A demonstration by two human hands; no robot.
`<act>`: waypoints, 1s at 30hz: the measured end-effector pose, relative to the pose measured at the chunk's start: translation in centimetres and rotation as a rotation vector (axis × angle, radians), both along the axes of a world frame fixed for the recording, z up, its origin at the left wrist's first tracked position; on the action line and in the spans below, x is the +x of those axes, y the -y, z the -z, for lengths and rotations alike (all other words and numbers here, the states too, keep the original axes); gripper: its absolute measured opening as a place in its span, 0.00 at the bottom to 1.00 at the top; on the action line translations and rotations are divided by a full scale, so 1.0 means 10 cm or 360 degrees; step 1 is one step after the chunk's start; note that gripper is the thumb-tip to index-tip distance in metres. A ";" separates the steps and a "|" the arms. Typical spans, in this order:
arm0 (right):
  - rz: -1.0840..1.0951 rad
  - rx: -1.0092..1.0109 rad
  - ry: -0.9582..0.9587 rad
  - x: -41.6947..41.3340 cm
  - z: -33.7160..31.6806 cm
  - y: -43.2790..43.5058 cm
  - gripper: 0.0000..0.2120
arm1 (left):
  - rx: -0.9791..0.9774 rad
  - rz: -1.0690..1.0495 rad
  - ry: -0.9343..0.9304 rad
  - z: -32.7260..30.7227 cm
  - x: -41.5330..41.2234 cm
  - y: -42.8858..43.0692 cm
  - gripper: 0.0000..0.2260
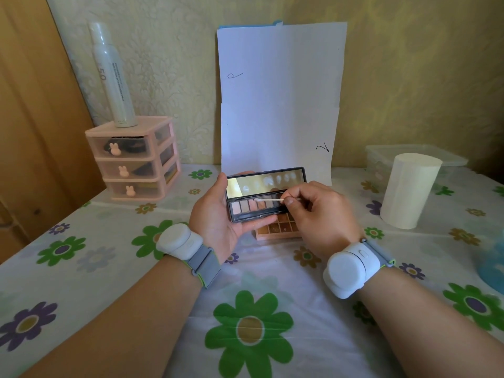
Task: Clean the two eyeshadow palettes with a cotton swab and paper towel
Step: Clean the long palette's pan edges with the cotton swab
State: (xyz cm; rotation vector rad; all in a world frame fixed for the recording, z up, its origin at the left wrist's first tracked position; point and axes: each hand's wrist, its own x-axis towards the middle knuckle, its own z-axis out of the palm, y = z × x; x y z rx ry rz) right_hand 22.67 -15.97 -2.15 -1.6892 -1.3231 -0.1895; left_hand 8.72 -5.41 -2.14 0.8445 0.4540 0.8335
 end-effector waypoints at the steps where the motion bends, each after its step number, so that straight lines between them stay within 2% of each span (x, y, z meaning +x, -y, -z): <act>1: -0.0008 -0.0022 0.0010 0.00 0.00 0.00 0.06 | 0.0001 -0.0005 0.0001 0.00 0.00 0.00 0.24; 5: -0.0025 -0.0098 0.0020 0.00 0.01 0.03 0.06 | 0.0004 -0.0030 0.0022 0.00 -0.01 -0.01 0.24; 13: -0.0006 -0.0017 -0.0091 0.01 0.01 0.00 0.06 | 0.0006 -0.0045 0.0035 -0.01 -0.01 0.01 0.23; 18: -0.0054 -0.0094 -0.0047 0.03 0.01 0.03 0.07 | -0.0016 -0.0078 0.0037 -0.01 -0.01 0.00 0.22; 30: -0.0075 -0.0048 -0.0077 0.03 0.00 0.03 0.08 | -0.0035 -0.0079 0.0027 -0.03 -0.01 0.01 0.22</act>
